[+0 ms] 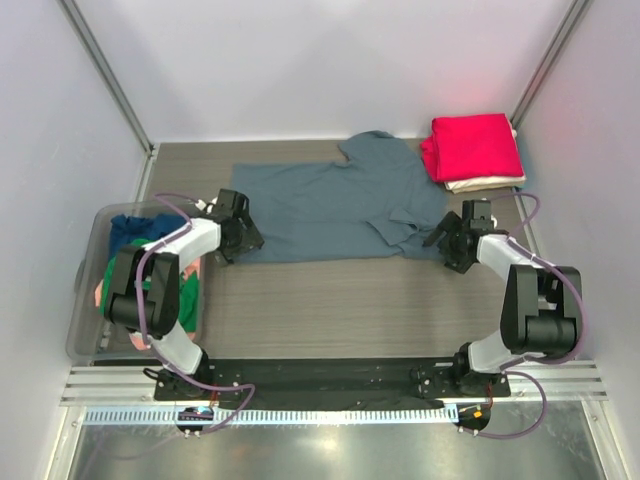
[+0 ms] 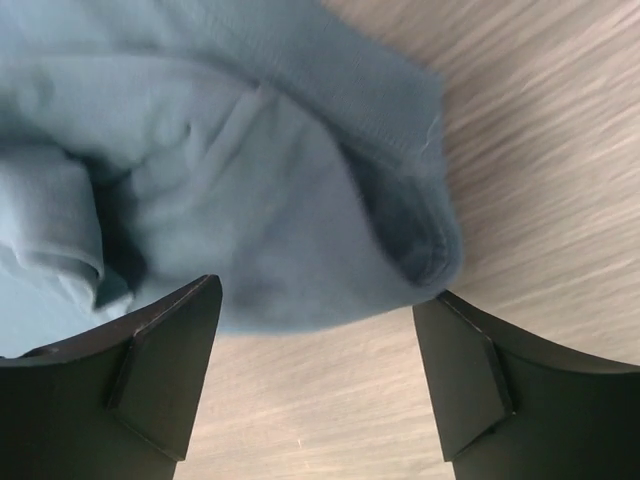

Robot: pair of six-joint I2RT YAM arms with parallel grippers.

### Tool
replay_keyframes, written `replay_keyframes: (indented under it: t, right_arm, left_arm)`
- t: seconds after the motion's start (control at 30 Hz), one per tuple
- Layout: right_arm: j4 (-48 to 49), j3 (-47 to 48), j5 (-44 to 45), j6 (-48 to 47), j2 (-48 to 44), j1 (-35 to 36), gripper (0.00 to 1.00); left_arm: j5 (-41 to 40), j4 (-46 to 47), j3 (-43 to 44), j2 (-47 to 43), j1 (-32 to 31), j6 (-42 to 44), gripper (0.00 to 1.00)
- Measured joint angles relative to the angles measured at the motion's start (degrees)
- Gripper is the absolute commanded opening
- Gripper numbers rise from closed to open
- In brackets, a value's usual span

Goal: Fold and stack the t-shirts

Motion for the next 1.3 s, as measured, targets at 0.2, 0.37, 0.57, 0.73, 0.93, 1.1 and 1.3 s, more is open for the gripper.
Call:
replay_keyframes:
  t: [0.2,0.37,0.57,0.73,0.93,1.1,1.3]
  right_arm:
    - [3.93,-0.31,0.61,-0.15,1.7,-2.75,0.43]
    - [5.51,0.31,0.2,-0.2,4.31,-3.3,0.01]
    - [0.26,9.57,0.44,-2.6,4.35,-3.3,0.01]
    - [-1.05,12.07,4.28,-4.0,-8.85,-3.45,0.01]
    - [-2.32,1.97,4.52,-3.82,-9.6,-4.72,0.01]
    - [-7.58,-5.27,4.55,-3.82,-7.69,-4.74,0.01]
    - [-8.68,-5.57,5.66,-3.56,-15.15,-6.6,0.12]
  left_arm:
    - [-3.15,-0.02,3.26,4.57,0.24,-1.42,0.34]
    - [-1.99,-0.09,6.05,7.37,1.99,-2.43,0.0]
    - [-1.14,-2.86,10.47,7.06,2.62,-2.34,0.0]
    - [-2.45,-4.85,9.6,-4.57,3.89,-2.49,0.0]
    - [-1.2,-4.24,1.7,-12.33,4.0,-2.71,0.0]
    - [0.79,-6.4,-5.95,-11.8,4.0,-2.67,0.0]
    - [2.47,-6.67,-8.5,-13.79,3.72,-2.45,0.0]
